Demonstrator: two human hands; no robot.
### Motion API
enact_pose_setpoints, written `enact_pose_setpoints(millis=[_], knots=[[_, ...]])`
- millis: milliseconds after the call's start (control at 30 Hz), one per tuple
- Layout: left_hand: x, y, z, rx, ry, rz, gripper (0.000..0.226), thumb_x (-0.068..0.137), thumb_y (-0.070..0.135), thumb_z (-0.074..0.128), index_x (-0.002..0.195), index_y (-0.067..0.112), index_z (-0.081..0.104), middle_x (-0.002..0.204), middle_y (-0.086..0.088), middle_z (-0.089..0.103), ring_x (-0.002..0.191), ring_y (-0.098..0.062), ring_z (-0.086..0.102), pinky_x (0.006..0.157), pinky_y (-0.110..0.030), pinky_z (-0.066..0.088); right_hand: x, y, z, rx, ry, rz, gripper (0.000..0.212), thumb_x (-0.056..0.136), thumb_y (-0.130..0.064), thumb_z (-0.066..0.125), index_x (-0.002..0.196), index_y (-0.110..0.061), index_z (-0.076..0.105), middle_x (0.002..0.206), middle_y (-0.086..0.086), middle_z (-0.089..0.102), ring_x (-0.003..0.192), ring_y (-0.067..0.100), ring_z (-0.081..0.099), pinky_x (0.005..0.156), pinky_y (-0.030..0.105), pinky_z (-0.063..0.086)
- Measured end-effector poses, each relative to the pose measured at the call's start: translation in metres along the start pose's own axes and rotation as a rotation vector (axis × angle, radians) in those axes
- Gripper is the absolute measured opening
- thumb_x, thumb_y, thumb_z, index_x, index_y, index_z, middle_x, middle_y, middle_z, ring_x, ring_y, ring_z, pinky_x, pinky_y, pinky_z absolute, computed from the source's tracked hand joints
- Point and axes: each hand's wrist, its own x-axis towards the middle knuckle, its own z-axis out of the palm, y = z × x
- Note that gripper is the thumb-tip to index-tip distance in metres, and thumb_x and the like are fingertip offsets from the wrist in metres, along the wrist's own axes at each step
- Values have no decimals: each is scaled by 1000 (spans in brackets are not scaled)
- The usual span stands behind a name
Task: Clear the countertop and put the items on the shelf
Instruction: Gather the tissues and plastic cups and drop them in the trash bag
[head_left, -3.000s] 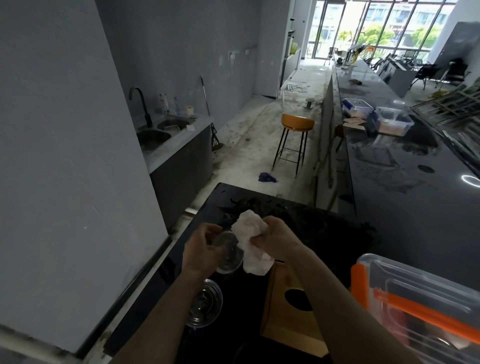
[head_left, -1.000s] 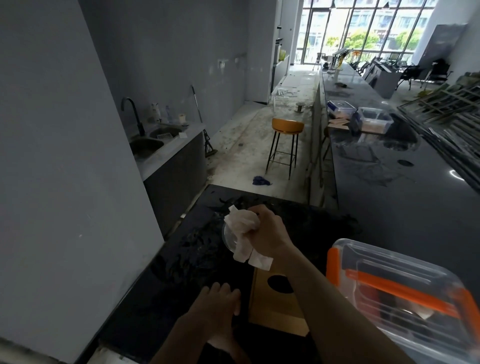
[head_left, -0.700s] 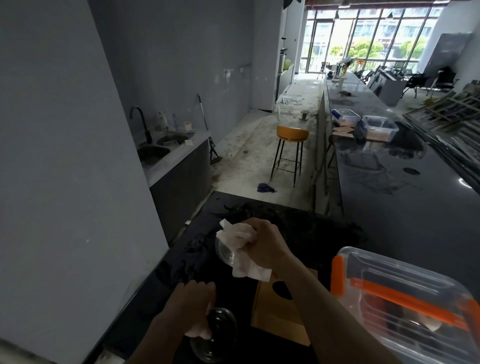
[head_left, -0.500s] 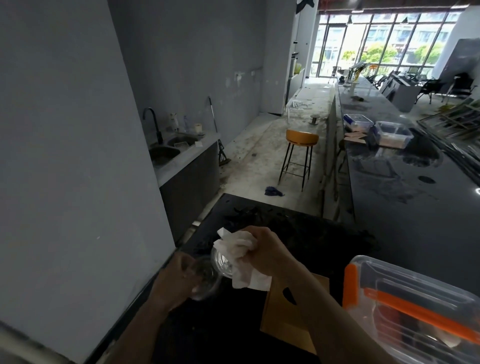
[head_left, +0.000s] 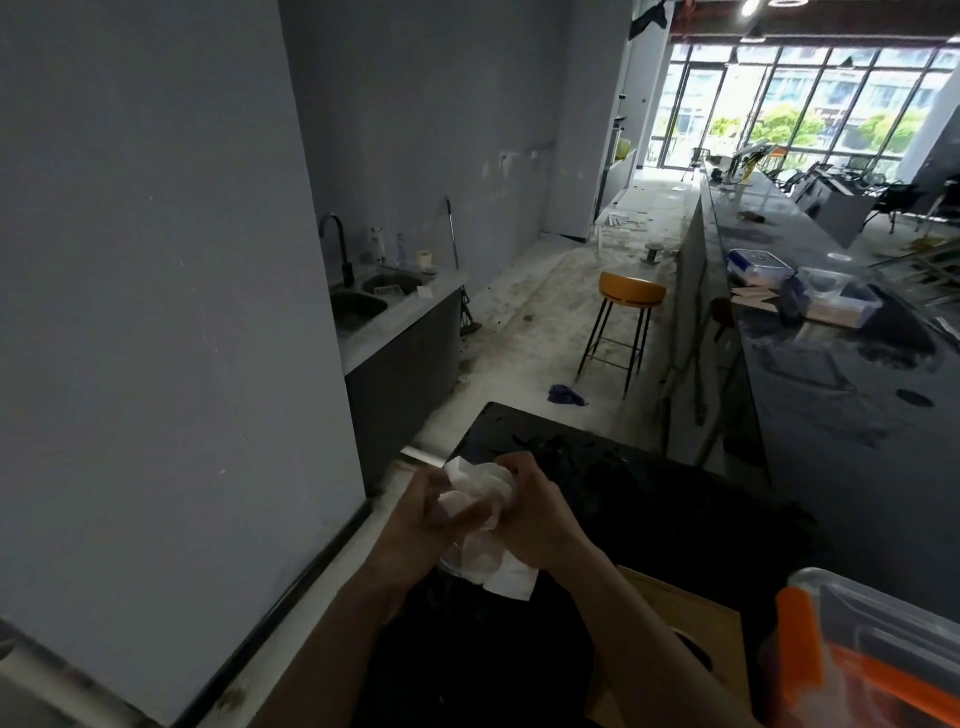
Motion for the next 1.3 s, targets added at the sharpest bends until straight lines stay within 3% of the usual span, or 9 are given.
enact_pose_setpoints(millis=[133,200,300,500,700,867,1067,1200,1300], knots=[[15,-6,-16,5,-31,20,34,81,5,80,107,13,60,89,4,73,73,1,71,61,-14,53,14,-3,8,-2,-12,9,68,75,-14,86,132,-15,50,101,-10,59,92,11,62,71,17,51],[22,-13,-24,-29,-21,34,33,83,-2,75,112,2,61,90,1,75,77,-3,72,64,-16,54,21,-2,13,26,-28,13,65,72,-12,88,127,-17,54,101,-11,61,95,13,65,79,28,59],[28,-25,-36,-84,-15,24,29,83,-1,75,108,7,64,86,3,76,79,-6,73,64,-17,54,29,-4,21,65,-77,22,57,75,-10,82,125,-17,56,108,-2,65,100,19,67,86,41,60],[19,-43,-60,-245,46,-7,34,83,1,75,113,3,59,98,-11,75,92,-26,73,74,-36,58,32,-11,48,126,-192,47,44,85,-14,70,126,-13,53,108,0,65,98,16,67,84,36,60],[-12,-52,-91,-328,235,-45,31,87,8,74,115,5,61,111,-25,69,91,-27,71,67,-31,57,28,-35,74,310,-316,12,52,80,-24,82,126,-20,55,111,-3,68,94,7,69,71,17,57],[-46,-61,-131,-320,423,-57,37,83,10,76,118,10,63,115,-24,70,107,-44,67,85,-55,57,27,-55,119,375,-386,-47,55,72,-10,86,120,-24,64,110,-2,71,89,4,71,65,16,55],[-87,-68,-164,-207,577,-83,35,83,5,76,115,8,64,108,-13,75,96,-28,73,70,-28,60,5,-84,164,268,-386,-149,47,78,-12,80,120,-22,62,104,-10,67,87,5,67,63,11,51],[-107,-86,-181,-174,619,-91,39,83,7,77,119,8,61,108,-13,72,91,-21,74,67,-22,57,-12,-94,199,225,-338,-187,41,80,-20,79,117,-22,62,103,-6,69,80,-1,65,63,12,50],[-118,-107,-200,-169,662,-63,42,85,4,74,122,10,57,106,-13,70,81,-12,72,65,-22,56,-24,-96,237,226,-312,-189,38,84,-24,75,119,-19,60,104,-3,69,80,6,65,65,17,52]])
